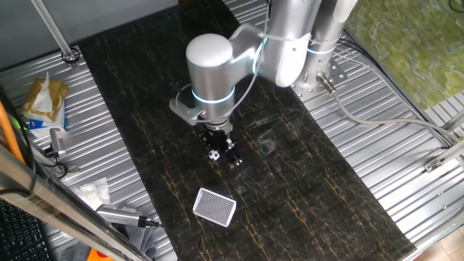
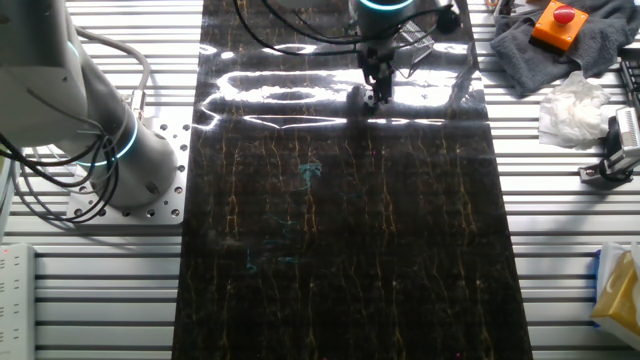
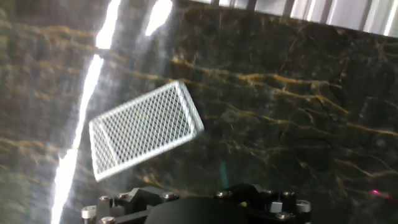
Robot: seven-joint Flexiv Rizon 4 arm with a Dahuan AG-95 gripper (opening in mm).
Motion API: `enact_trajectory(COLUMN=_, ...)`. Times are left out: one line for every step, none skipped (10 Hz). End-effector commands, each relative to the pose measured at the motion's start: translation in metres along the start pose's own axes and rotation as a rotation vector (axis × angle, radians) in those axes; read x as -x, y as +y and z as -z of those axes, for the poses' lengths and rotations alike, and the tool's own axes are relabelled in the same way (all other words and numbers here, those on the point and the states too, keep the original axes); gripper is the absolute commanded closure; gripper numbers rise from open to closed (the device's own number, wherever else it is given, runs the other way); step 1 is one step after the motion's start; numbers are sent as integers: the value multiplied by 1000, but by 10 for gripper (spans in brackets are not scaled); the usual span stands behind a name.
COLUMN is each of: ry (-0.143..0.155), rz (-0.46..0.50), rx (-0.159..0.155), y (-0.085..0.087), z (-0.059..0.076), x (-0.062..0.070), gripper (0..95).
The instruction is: Push the soccer ball into the goal
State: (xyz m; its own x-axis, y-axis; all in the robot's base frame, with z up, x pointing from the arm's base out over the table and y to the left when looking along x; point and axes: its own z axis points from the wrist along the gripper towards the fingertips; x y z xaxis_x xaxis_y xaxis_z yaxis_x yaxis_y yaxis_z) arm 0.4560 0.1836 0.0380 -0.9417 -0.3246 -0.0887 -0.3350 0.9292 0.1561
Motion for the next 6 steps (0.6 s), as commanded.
enact_trajectory(ry=-11, rz=3, rx=2, y=-3, z=-4, x=-2, gripper=0)
enact_trajectory(ry=-25, rz=6, rx=7, y=-5, z=-9, x=-4, gripper=190)
enact_trajectory(ry=-34, rz=0, rx=19, y=-5, z=-15, x=-4, gripper=0)
enact_trajectory(ry=-56, rz=-23, rx=43, y=-7, z=-24, x=-3, gripper=0)
enact_trajectory(ry=-72, rz=-62, rx=78, y=-7, z=-30, x=1, gripper=0)
enact_trajectory(ry=-73, rz=-80, rx=89, y=-6, z=-32, x=5, gripper=0)
